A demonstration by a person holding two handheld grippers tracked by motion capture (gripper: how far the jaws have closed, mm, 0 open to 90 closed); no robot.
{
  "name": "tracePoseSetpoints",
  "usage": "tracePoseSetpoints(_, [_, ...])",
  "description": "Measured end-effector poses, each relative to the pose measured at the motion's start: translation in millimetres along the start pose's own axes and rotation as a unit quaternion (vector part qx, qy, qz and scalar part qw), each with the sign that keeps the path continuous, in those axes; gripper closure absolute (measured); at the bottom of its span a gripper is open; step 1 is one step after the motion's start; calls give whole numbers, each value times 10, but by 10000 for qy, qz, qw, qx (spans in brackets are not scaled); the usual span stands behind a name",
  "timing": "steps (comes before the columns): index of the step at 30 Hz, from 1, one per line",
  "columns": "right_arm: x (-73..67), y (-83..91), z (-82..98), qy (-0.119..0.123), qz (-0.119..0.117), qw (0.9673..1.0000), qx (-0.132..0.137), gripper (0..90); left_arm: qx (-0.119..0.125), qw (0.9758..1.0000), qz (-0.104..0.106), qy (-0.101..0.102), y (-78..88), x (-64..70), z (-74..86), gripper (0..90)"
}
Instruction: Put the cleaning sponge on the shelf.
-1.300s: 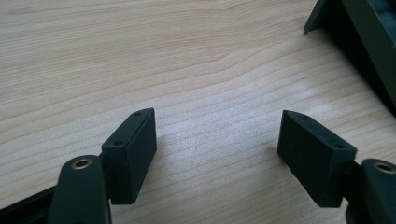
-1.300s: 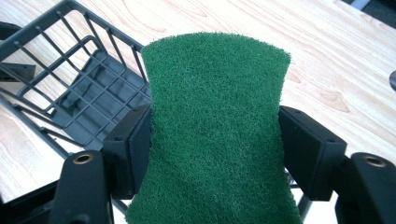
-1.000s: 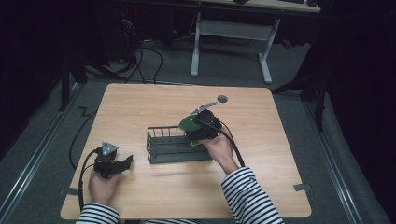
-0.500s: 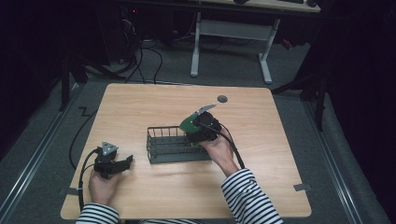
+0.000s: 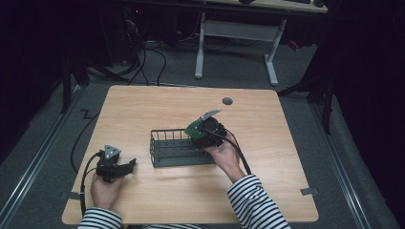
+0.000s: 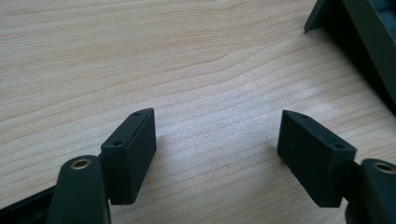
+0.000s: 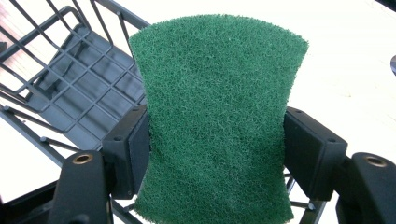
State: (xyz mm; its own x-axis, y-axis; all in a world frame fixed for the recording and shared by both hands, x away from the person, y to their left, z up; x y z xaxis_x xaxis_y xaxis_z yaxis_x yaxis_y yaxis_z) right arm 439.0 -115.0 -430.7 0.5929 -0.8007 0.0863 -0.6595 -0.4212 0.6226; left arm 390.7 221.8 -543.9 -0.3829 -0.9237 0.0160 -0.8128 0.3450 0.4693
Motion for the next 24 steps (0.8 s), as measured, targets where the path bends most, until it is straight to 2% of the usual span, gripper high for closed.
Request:
tracePoseSetpoints(5, [-1, 2, 27, 59, -4, 10000, -53, 308, 1, 10000, -1, 0, 0, 1, 0, 288])
tracePoseSetpoints(13, [16, 22, 117, -72, -103, 9999, -56, 308, 0, 10000, 0, 0, 0, 0, 0, 289])
tracePoseSetpoints(24, [9, 5, 141, -65, -98, 9999, -124, 308, 1, 10000, -1, 0, 0, 0, 0, 289])
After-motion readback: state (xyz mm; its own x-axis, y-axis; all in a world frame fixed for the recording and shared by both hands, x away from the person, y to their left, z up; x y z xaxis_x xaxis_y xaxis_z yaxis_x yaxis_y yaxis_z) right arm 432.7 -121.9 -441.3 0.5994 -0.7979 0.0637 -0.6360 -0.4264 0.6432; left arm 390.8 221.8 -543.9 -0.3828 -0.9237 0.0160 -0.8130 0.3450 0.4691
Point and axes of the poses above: each handheld gripper's, and its own axes: y roughly backward along the jaws, z roughly out of its underside, x roughly to its right, the point moved 1 cm from there along -y, roughly forward along the jaws, and after that the axes turned 14 degrees about x, right-handed, at the moved point
